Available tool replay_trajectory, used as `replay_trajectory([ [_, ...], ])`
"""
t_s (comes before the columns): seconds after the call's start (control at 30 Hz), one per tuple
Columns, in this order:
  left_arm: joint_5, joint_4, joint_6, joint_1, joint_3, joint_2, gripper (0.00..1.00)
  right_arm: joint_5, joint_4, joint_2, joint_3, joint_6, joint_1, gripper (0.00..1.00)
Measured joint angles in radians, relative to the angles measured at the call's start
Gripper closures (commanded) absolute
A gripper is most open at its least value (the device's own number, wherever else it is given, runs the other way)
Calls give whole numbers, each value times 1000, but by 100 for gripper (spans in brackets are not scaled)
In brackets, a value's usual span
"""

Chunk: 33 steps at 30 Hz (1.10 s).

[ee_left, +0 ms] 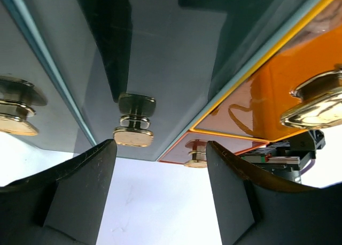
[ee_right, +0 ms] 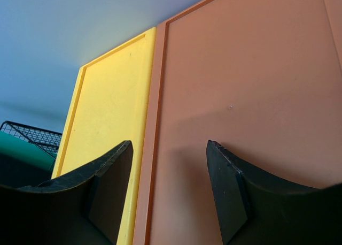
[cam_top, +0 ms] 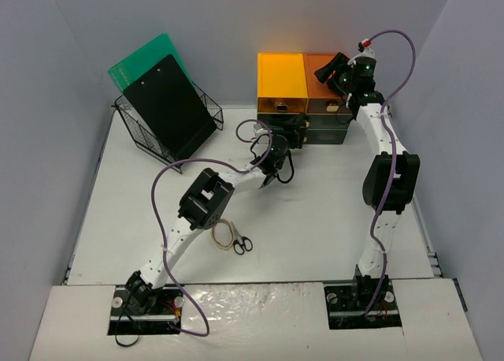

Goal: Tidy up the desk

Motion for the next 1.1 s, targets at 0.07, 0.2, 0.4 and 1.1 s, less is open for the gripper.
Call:
replay_trajectory([
  [0.07, 3, 0, 0, 0, -6, 0, 36, 0, 0, 0, 0, 0, 0, 44],
  [0.2, 8, 0, -4, 1, -7, 0, 39, 0, 0, 0, 0, 0, 0, 44],
  [0.4, 26, -11, -4, 7, 23, 18, 43, -3, 1, 0, 0, 4, -6, 44],
  [1.1, 51, -51, -7, 17, 118, 74, 61, -9, 5, 1, 6, 6, -7, 44],
])
